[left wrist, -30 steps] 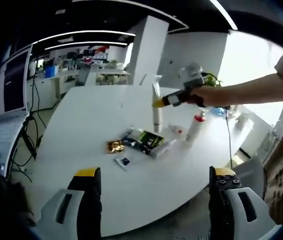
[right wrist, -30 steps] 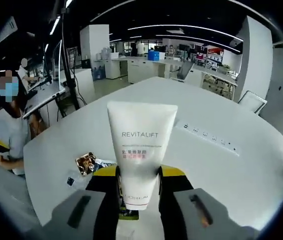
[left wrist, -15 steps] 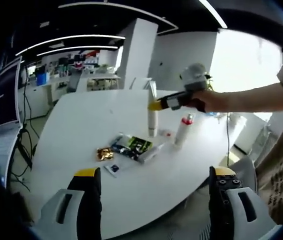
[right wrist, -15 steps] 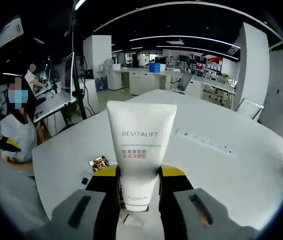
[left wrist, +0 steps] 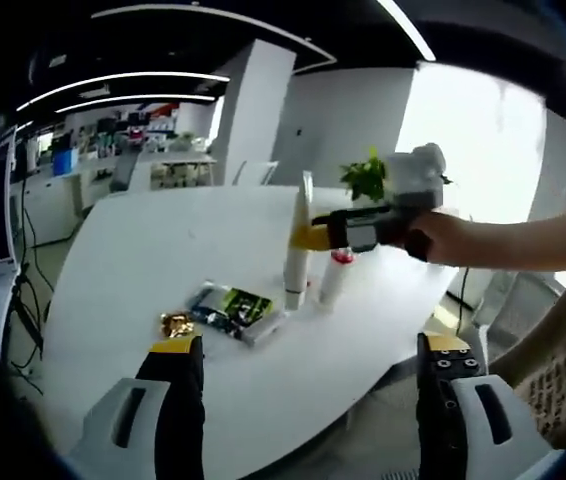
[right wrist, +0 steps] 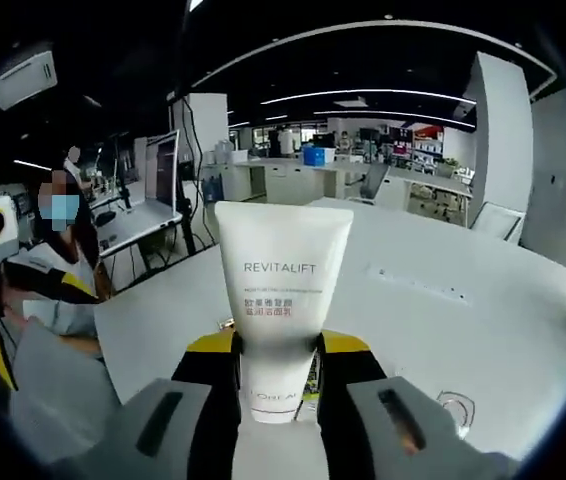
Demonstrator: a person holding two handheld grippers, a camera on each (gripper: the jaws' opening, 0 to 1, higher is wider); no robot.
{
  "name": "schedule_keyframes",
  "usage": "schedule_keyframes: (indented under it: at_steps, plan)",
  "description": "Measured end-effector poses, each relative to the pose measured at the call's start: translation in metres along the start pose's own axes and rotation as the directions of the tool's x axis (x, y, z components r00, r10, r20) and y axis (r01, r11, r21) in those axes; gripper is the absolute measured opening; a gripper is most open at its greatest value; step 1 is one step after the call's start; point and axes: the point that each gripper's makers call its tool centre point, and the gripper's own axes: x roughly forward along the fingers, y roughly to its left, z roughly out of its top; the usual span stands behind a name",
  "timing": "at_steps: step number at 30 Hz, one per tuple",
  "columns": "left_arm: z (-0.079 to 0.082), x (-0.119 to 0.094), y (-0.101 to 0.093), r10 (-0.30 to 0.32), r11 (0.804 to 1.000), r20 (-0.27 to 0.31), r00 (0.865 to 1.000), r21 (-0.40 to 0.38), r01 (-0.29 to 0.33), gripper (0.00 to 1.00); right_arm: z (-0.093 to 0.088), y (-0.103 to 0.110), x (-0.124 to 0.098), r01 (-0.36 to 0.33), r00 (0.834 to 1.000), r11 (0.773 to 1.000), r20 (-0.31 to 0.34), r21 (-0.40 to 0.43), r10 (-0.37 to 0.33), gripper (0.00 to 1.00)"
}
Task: Arrange the skincare products in the storage area until every visible bottle or jar stands upright without overlapping.
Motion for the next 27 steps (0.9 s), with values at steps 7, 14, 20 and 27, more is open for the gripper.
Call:
schedule_keyframes:
  at_steps: [7, 14, 20, 27]
  plan:
    - [0.005, 0.016, -0.019, -0.050, 0.999, -0.009, 0.999, 0.006, 0.050, 0.79, -0.021, 0.016, -0.023, 0.003, 1.000, 1.000, 0.000, 0.017, -0.003, 0.28]
    - [0.012, 0.034, -0.037, -0.096, 0.995, -0.016, 0.995, 0.036, 0.097, 0.77, -0.036, 0.031, -0.041, 0.006, 1.000, 1.000, -0.009, 0.030, -0.006, 0.28]
    - [0.023, 0.040, -0.040, -0.108, 0.994, 0.023, 0.994, 0.003, 0.108, 0.68, -0.040, 0.043, -0.048, -0.007, 1.000, 1.000, -0.019, -0.015, 0.007, 0.28]
    - [0.031, 0.047, -0.041, -0.094, 0.993, 0.067, 0.993, -0.067, 0.098, 0.51, -0.037, 0.062, -0.052, -0.039, 0.999, 0.997, -0.021, -0.072, 0.038, 0.28]
